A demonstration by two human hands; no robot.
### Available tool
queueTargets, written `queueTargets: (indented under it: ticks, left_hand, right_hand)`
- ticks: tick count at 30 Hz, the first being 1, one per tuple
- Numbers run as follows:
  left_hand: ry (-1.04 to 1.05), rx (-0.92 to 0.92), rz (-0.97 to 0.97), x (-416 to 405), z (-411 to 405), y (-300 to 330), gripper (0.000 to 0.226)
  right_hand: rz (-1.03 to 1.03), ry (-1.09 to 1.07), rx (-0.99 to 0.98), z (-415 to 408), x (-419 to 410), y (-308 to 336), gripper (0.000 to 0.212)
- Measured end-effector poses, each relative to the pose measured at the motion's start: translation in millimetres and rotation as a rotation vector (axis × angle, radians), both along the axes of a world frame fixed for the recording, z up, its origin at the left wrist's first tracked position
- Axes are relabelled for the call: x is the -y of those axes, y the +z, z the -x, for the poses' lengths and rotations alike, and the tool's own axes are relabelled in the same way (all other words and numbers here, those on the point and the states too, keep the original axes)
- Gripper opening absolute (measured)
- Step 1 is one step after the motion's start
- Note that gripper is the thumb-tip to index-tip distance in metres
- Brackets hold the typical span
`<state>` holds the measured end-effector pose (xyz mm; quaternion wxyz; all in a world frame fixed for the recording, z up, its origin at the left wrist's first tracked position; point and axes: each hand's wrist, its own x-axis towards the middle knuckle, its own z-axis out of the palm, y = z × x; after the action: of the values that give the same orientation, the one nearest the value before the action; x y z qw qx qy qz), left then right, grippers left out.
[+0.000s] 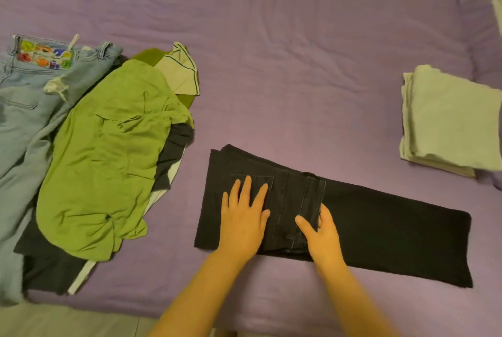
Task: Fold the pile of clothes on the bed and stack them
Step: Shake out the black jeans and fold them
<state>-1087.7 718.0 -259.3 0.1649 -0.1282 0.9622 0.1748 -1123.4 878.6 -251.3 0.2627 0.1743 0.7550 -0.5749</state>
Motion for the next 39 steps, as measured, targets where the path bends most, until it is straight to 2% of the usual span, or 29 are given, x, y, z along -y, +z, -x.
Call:
queueTargets:
  ticks: [4,9,10,12,14,15,16,18,20,22,25,27,32,34,35,36,38,39]
  left_hand:
    - [-0.211,-0.013,0.1,-34.2,6.4,-15.8,0.062]
    - [-0.223,0.037,0.16,-44.1,7.8,-40.3,0.065]
    - [-0.218,0.046,0.152,-44.0,7.3,-44.9,0.066]
    - [-0.209,0.067,0.125,-44.0,6.5,-52.4,0.068]
    - [-0.212,0.061,0.109,-43.6,6.0,-58.2,0.069]
    - [-0.222,0.05,0.105,-43.0,6.3,-59.0,0.07]
    - [-0.234,0.037,0.105,-42.3,6.4,-58.5,0.07]
    - [-0.224,-0.007,0.119,-37.9,5.7,-57.0,0.069]
    - [-0.04,-0.048,0.133,-26.9,3.7,-53.7,0.067]
    - [0.281,-0.053,0.067,-9.7,2.7,-49.7,0.071]
    - [0.617,-0.056,-0.211,14.1,5.4,-40.2,0.081]
    - [0.705,-0.077,-0.36,20.7,10.8,-32.1,0.083]
    - [0.734,-0.087,-0.538,21.3,16.5,-1.2,0.079]
    - [0.693,-0.117,-0.618,16.4,17.9,19.1,0.079]
    - [0.675,-0.131,-0.682,11.3,18.1,32.3,0.075]
    - [0.661,-0.139,-0.772,4.3,18.7,45.8,0.067]
    - [0.644,-0.102,-0.954,-16.6,22.7,69.8,0.044]
    - [0.624,-0.053,-1.009,-29.1,26.0,80.2,0.037]
  right_hand:
    - [-0.035,-0.078,0.013,2.4,-38.7,-14.6,0.058]
    - [-0.105,-0.042,0.007,11.4,-52.5,-31.6,0.072]
    - [-0.193,-0.029,-0.05,10.5,-50.8,-33.3,0.076]
    - [-0.477,0.077,-0.287,8.7,-43.7,-34.4,0.077]
    - [-0.747,0.271,-0.56,7.5,-33.9,-38.4,0.071]
    - [-0.823,0.365,-0.631,8.1,-29.8,-41.6,0.065]
    - [-0.878,0.452,-0.641,8.4,-26.9,-46.0,0.06]
    - [-0.92,0.577,-0.495,8.2,-24.9,-54.6,0.057]
    - [-0.951,0.655,-0.385,7.5,-27.2,-61.3,0.062]
    - [-0.969,0.704,-0.354,9.1,-28.0,-66.1,0.069]
    - [-0.969,0.781,-0.3,10.2,-31.7,-69.5,0.074]
    - [-0.987,0.805,-0.287,9.8,-35.4,-72.9,0.078]
    - [-0.992,0.861,-0.146,20.9,-31.6,-52.6,0.073]
    - [-0.927,0.812,-0.177,22.3,-25.7,-34.4,0.072]
    - [-0.798,0.734,-0.185,21.1,-21.0,-21.5,0.069]
    - [-0.573,0.616,-0.147,19.2,-15.3,-5.3,0.067]
    - [-0.022,0.364,0.051,15.7,-3.7,31.9,0.071]
    - [0.139,0.29,0.098,13.1,-2.4,48.3,0.076]
